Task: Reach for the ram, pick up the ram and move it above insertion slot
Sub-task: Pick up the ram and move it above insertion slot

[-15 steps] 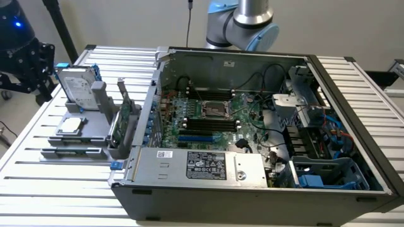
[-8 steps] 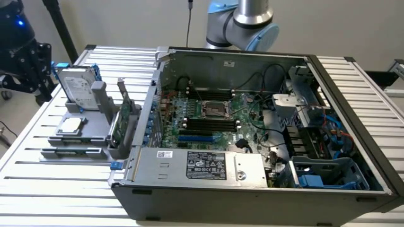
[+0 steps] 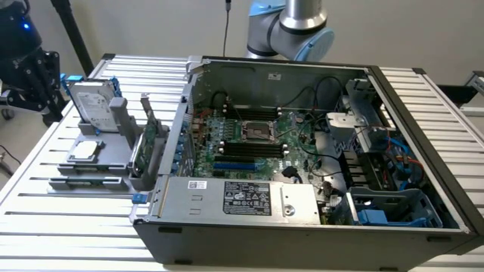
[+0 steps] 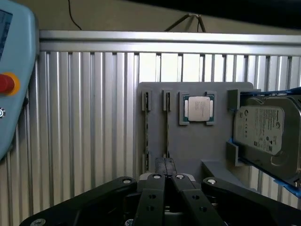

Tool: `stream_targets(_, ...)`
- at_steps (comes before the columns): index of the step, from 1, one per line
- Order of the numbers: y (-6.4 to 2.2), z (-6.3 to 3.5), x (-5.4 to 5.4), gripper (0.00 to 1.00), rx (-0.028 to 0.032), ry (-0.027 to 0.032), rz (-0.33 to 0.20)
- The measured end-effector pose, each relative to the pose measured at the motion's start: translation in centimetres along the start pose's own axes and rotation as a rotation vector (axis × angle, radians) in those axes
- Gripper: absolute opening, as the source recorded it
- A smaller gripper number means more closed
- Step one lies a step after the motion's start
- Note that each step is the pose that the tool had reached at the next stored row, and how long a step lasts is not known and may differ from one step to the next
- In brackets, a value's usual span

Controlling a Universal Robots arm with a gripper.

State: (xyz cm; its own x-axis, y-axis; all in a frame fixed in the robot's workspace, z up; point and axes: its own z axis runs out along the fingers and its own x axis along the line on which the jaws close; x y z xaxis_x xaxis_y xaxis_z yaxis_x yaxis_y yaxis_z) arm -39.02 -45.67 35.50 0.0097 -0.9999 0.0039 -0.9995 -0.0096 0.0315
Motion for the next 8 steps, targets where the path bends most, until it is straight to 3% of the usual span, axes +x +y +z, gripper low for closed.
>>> stream_targets(8,0.00,0.00,0.03,0.11,0.0001,0.0000,0.000)
